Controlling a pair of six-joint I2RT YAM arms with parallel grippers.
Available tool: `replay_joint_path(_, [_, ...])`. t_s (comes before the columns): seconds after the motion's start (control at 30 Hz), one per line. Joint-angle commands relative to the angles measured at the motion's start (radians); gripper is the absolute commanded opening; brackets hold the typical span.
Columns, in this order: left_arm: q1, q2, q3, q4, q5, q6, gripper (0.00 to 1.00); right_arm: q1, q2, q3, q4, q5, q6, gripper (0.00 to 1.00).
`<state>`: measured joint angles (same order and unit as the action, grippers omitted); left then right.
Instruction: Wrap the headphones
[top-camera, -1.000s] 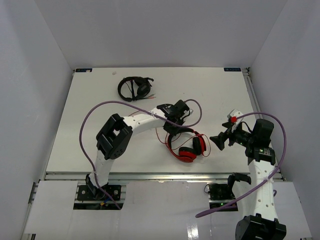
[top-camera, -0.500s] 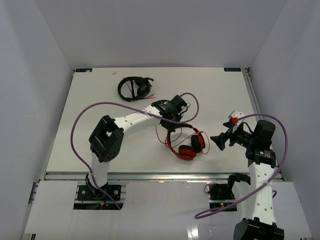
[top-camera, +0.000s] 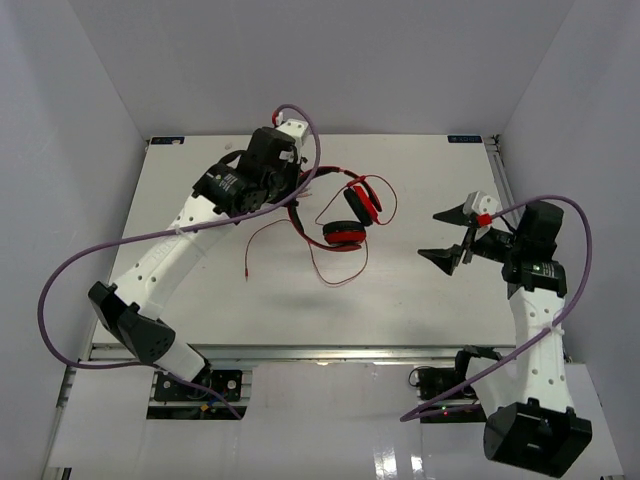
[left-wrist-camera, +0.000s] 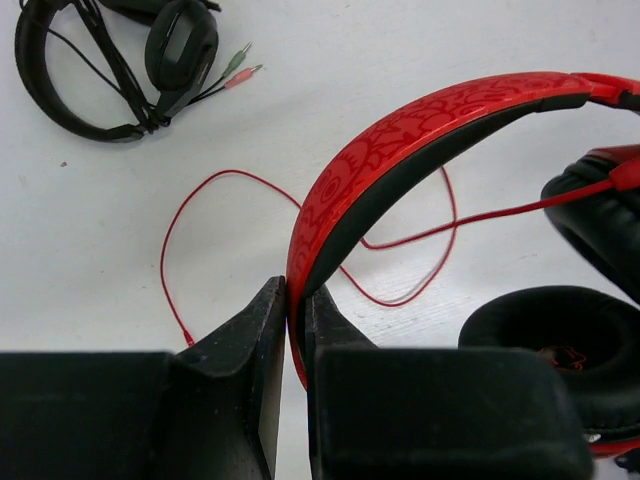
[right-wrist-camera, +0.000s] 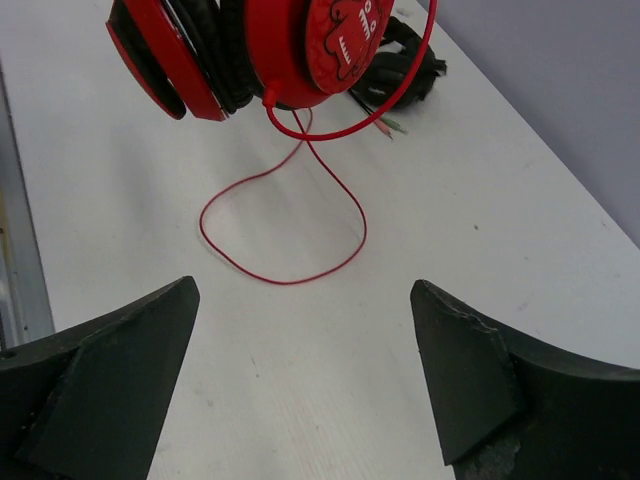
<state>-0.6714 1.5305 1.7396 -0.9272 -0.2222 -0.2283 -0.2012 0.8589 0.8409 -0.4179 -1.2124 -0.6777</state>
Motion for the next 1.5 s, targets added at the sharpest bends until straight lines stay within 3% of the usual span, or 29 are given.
replay_joint_path(0.0, [0.001,0.013,0.23,-0.092,0.066,-0.114,0.0,0.124,0.155,-0.023,0.169,-0.118,0.097,0.9])
replay_joint_path(0.07, [0.003,0.045,0.317,-0.139,0.112,-0.158,0.0,0.311,0.177,-0.052,0.216,-0.021,0.092,0.9])
replay_joint_path(0.2, [0.008,0.096,0.479,-0.173,0.162,-0.245,0.0,0.465,0.202,-0.118,0.376,0.077,-0.03,0.9])
replay_joint_path(0.3, [0.015,0.11,0.549,-0.178,0.189,-0.275,0.0,0.482,0.277,-0.093,0.479,0.148,-0.045,0.9])
replay_joint_path(0.57, [0.016,0.083,0.543,-0.164,0.221,-0.311,0.0,0.496,0.353,-0.115,0.721,0.258,0.045,0.9])
replay_joint_path(0.93, [0.02,0.052,0.51,-0.14,0.234,-0.316,0.0,0.496,0.342,-0.084,0.731,0.261,0.1,0.98])
replay_joint_path(1.17, [0.021,0.031,0.463,-0.066,0.336,-0.379,0.0,0.507,0.498,-0.082,0.822,0.285,0.204,0.98])
replay_joint_path(1.33, [0.022,0.021,0.463,-0.022,0.372,-0.431,0.0,0.529,0.571,-0.085,0.921,0.292,0.304,0.88])
replay_joint_path(1.47, [0.023,0.02,0.489,-0.011,0.388,-0.462,0.0,0.531,0.609,-0.09,0.976,0.263,0.376,0.68])
